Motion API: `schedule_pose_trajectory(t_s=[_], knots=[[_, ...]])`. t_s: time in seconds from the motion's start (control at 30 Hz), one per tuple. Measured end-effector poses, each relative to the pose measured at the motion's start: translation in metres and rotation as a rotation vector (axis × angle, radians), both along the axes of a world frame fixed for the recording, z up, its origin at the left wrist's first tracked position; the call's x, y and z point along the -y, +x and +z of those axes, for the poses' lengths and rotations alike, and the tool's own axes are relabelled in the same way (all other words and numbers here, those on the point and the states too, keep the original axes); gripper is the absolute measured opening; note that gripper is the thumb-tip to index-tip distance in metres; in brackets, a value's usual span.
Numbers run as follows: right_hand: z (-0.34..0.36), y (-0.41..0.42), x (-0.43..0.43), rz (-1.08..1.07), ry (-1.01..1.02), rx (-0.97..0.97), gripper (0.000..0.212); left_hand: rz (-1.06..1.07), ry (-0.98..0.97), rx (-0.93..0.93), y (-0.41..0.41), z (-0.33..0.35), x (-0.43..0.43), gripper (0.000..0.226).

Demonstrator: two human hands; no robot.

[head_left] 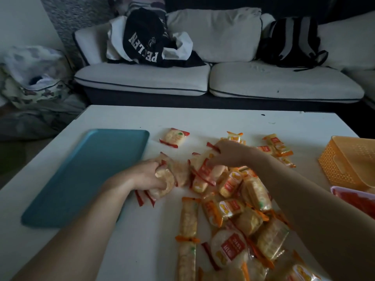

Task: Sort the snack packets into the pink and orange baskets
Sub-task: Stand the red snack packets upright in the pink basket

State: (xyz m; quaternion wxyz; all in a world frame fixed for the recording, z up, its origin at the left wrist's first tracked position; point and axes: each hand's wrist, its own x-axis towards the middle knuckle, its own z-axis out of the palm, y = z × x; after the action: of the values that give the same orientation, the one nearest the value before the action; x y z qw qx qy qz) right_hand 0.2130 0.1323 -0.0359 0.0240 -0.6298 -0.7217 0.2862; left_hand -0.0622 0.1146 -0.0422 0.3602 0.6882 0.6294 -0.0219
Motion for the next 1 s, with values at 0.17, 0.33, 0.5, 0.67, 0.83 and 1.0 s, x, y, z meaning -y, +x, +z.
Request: schedule_pose_trajectory(t_s=[0.17,0.33,0.5,0.67,0.83,1.0], knots=[[0.003,-0.019,-0.021,-0.344,0.126,-0.343,0.022,0.105,0.096,0.095,-0.013,-0.002,-0.005,0.026],[-0.014,-0.030,-0.033,-0.174,-0.141,-0.152,0.054,0.080,0.083,0.128,-0.027,-0.021,-0.031,0.063],[-0.007,-0.044,-0.035,0.034,-0.147,0.144,0.051,0.027,0.048,0.081,-0.016,-0.031,-0.039,0.053],[0.002,-0.044,-0.033,0.035,-0.122,0.071,0.066,0.042,0.095,0.118,-0.020,-0.028,-0.041,0.050],[0.018,-0.025,-0.039,-0.071,0.159,-0.168,0.034,0.174,0.118,0.298,-0.053,-0.011,-0.042,0.062],[0.022,-0.033,-0.036,-0.175,0.120,-0.717,0.032,0.281,0.118,0.440,-0.073,-0.005,-0.042,0.079]])
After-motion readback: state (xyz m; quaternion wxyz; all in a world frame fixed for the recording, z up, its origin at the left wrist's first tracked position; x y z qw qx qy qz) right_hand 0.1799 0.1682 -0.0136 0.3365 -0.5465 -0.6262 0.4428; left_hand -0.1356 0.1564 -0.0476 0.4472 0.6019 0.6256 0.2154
